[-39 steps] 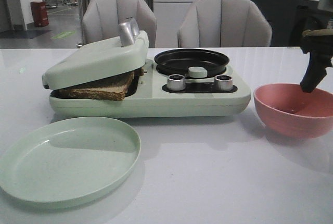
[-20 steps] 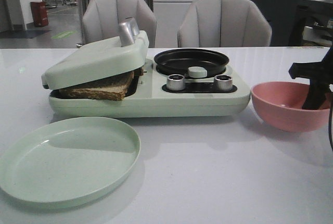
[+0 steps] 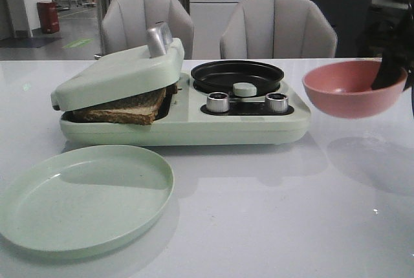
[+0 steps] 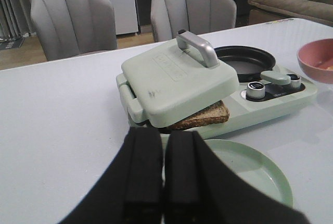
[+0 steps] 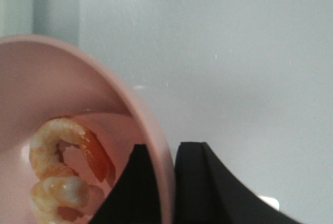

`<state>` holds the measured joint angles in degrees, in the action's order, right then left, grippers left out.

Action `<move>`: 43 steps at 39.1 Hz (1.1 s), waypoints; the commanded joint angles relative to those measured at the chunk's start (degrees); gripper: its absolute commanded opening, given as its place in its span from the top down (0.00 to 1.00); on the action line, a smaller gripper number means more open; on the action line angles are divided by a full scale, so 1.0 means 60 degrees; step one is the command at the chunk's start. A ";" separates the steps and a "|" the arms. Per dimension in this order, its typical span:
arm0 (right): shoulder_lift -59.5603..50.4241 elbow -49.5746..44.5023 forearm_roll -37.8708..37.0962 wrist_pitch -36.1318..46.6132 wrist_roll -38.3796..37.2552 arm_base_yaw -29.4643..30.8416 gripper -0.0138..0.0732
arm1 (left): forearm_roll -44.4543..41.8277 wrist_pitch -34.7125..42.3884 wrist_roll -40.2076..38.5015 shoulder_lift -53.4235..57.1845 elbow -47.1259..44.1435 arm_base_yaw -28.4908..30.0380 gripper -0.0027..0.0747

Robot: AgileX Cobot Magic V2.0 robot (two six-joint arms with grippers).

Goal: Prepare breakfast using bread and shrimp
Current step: 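Carry the pink bowl over the frying pan and tip the shrimp in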

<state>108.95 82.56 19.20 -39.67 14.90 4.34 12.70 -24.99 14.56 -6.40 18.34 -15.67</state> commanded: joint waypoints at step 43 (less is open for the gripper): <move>0.1261 -0.0545 -0.3690 1.5771 0.2692 -0.3624 0.68 | 0.0099 0.0787 -0.0100 -0.0101 0.0236 -0.0080 0.82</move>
<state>119.12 77.84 2.16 42.66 27.17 -17.29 12.70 -24.99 14.56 -6.40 18.34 -15.67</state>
